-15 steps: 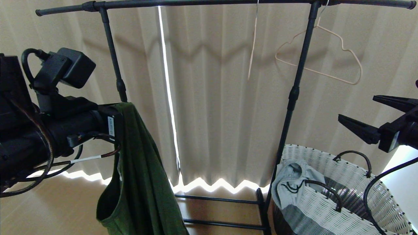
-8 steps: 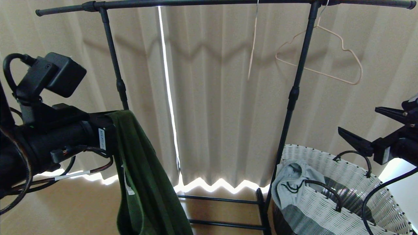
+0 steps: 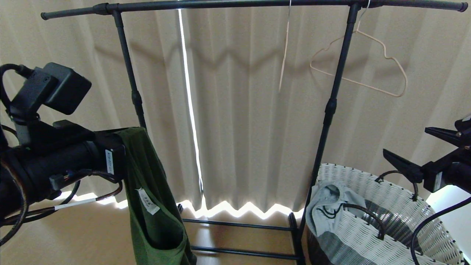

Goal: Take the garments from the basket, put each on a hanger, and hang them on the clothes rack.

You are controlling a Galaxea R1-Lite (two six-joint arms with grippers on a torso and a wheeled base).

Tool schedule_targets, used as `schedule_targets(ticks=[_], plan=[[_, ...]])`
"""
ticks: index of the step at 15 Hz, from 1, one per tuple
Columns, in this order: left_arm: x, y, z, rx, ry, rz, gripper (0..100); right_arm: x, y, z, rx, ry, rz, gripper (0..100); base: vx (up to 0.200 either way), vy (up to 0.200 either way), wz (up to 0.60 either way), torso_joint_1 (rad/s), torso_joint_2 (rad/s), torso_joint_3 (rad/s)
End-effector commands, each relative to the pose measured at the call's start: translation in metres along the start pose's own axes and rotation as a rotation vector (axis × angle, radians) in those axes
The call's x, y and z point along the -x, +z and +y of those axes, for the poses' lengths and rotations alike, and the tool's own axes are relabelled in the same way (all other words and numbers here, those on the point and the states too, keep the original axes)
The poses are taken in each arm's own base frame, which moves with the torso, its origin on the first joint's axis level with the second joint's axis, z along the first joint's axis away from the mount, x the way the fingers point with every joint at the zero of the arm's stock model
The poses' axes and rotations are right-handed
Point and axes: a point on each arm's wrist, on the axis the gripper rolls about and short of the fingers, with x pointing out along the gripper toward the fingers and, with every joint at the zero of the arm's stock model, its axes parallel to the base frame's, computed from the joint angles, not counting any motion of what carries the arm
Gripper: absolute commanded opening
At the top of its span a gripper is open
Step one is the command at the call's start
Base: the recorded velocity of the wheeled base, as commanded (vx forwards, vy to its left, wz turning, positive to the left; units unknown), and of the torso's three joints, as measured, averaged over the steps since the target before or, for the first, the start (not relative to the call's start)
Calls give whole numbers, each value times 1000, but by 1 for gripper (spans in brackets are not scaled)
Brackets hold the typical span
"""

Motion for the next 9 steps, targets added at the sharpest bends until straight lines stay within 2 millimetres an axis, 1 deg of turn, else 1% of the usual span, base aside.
schedule_targets(ticks=[1, 4, 9], plan=[[0, -2, 0, -8, -1, 7, 0, 1, -3, 1, 0, 3, 11, 100, 0, 0, 0, 66, -271, -203], [0, -4, -1, -15, -2, 12, 0, 1, -3, 1, 0, 2, 11, 100, 0, 0, 0, 76, -264, -269], [0, -6, -1, -16, -3, 18, 0, 2, -4, 2, 0, 0, 12, 100, 0, 0, 0, 177, -513, -286]])
